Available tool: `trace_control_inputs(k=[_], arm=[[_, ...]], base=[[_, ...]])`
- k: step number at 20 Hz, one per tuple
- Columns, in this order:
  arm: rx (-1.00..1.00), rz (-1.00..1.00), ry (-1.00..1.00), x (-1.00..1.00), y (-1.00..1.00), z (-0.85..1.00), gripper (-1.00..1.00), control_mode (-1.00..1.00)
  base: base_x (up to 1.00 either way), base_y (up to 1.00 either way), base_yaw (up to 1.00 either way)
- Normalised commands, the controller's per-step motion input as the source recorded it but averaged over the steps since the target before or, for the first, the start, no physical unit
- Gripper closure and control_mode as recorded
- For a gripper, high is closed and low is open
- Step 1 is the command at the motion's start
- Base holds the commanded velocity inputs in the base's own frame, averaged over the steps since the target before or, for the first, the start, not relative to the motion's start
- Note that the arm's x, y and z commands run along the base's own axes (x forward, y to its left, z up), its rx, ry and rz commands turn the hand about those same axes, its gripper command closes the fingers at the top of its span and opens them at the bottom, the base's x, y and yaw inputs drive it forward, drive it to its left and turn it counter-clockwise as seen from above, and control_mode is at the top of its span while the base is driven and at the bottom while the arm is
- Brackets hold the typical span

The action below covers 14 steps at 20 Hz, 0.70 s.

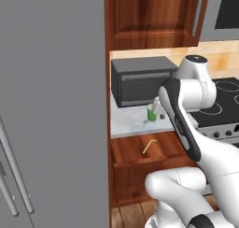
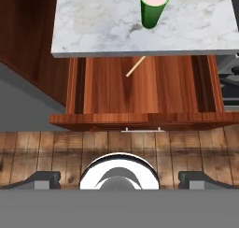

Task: Pick up the straw from the right drawer and put it inside the smoothie cup.

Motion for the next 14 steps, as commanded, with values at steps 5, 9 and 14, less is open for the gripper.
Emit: trace_control_inputs(k=[5, 9, 14], arm=[[0.0, 0.0, 0.0, 0.0, 0.0, 0.0, -1.0, 1.0], [0.0, 0.0, 0.0, 0.0, 0.0, 0.0, -1.0, 1.0], [0.0, 0.0, 0.0, 0.0, 0.0, 0.0, -1.0, 1.0]], base=[[-0.38, -0.08, 0.0], [-0.31, -0.29, 0.0], [-0.24, -0.41, 0.0]])
